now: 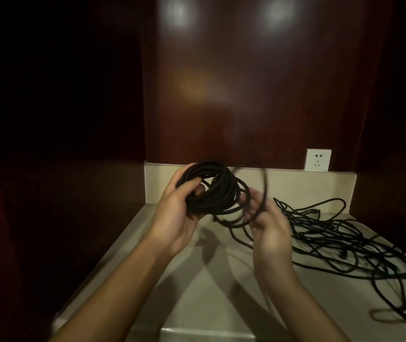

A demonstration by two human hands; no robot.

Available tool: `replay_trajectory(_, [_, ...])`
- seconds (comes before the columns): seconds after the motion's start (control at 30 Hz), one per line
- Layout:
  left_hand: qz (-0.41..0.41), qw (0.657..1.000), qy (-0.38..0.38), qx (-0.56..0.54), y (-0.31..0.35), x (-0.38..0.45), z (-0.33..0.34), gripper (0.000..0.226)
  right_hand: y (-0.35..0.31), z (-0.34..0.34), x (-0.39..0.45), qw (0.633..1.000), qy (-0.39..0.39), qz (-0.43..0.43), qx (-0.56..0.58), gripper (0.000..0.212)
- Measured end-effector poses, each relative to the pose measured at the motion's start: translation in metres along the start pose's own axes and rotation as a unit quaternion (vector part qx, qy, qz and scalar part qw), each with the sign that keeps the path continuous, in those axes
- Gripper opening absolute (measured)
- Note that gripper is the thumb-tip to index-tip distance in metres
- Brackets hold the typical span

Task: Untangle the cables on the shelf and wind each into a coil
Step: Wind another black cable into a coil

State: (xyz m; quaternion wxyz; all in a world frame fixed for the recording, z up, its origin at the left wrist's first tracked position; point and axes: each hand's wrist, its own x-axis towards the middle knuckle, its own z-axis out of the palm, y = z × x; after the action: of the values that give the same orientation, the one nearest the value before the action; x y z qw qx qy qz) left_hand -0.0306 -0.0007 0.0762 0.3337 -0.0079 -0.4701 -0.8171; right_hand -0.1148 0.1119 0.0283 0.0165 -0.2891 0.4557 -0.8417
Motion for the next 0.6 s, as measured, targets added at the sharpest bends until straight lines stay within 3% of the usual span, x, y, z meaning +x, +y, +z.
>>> replay_trajectory(0.1, [-0.006,0.999,-0.015,-0.032,-0.002,-0.006,-0.001,0.040,-0.020,0.013,-0.010,0.986,-0.024,0.104,0.127,0.030])
replay_trajectory(0.17, [0.001,0.998,-0.013,-0.062,-0.005,-0.011,0.002,0.038,-0.022,0.018,-0.024,0.980,-0.030,0.112,0.162,0.058])
replay_trajectory(0.27, [-0.001,0.996,0.005,-0.095,-0.009,-0.015,0.004,0.032,-0.012,0.021,-0.044,0.988,0.018,0.036,0.151,0.088])
replay_trajectory(0.37, [-0.022,0.996,0.000,-0.085,-0.011,-0.020,0.001,0.031,-0.010,0.021,-0.053,0.994,0.064,0.027,0.086,0.078])
replay_trajectory(0.5, [-0.027,0.998,0.053,0.011,-0.017,-0.022,-0.011,0.026,-0.011,0.011,-0.032,0.977,0.156,0.139,0.037,0.067])
replay_trajectory(0.6, [-0.004,0.993,0.110,0.046,-0.016,-0.020,-0.017,0.020,0.003,-0.008,-0.006,0.965,0.167,0.202,0.012,0.050])
